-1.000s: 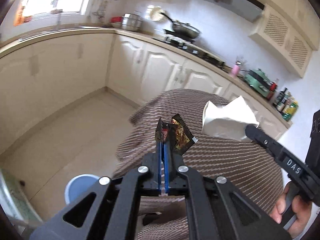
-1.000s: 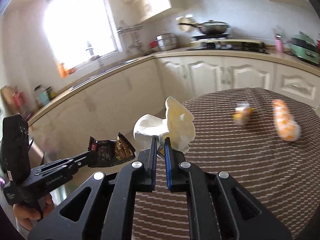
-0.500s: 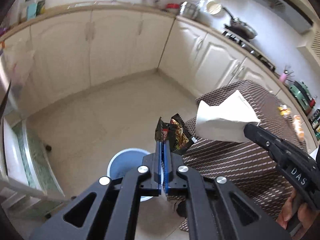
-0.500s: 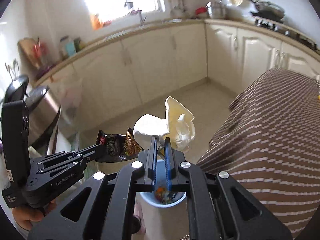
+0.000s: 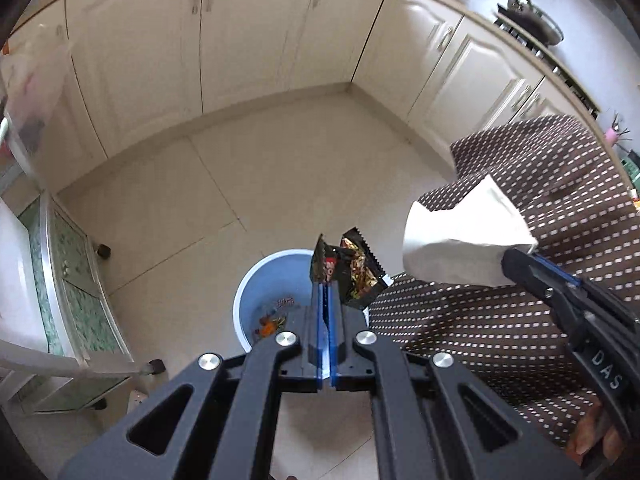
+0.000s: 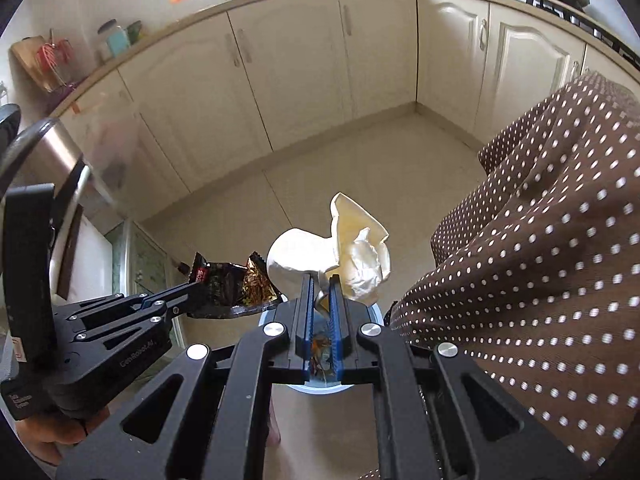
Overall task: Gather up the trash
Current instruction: 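Carry both items over the blue bin and open both grippers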
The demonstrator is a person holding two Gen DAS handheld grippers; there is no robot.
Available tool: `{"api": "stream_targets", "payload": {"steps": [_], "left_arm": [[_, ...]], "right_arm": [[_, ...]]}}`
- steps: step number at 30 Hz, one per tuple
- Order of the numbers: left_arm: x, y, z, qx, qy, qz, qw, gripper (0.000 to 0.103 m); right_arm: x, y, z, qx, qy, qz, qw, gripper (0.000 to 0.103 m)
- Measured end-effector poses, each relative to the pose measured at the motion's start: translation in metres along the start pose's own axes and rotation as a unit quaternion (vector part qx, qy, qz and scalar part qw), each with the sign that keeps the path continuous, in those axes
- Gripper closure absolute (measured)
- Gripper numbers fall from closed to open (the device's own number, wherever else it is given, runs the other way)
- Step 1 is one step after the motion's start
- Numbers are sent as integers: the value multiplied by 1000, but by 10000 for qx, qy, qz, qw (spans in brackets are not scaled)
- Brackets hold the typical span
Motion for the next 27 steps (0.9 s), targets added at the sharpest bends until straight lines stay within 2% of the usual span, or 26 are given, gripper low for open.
{"api": "stream_targets", "payload": {"steps": [6,11,12,13,16,21,27], "left_arm": [[7,27,-9,28,71,150,9999,101],[14,30,-14,18,78,70,9999,99],[15,29,-14,5,66,35,10000,95],[16,29,-15,18,60,-7,10000,84],[18,24,-16,129,73,-169,9997,63],[17,19,-13,272,119,-228,9993,54],[16,11,-5,322,31,-285,9991,50]], "right_arm": [[-1,20,-9,-55,107,97,9999,96],[1,25,-13,-96,165,109,9998,96],[1,25,-13,-99,166,107,9998,96],[1,26,-14,-98,172,109,9997,96],[-1,27,-13,-98,184,132,9997,96],[-1,28,-12,-74,185,178,9996,96],[3,30,-11,-38,155,214,9996,96]]}}
Point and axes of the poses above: each gripper's, at about its wrist camera, not at the fingertips, and y roughly the way its jaws point, z to its left, x to its top, the point moved 2 cm from there along y, roughly the way its jaws point, and after that the axes turned 11 degrees about x, right-handed, at the moved point
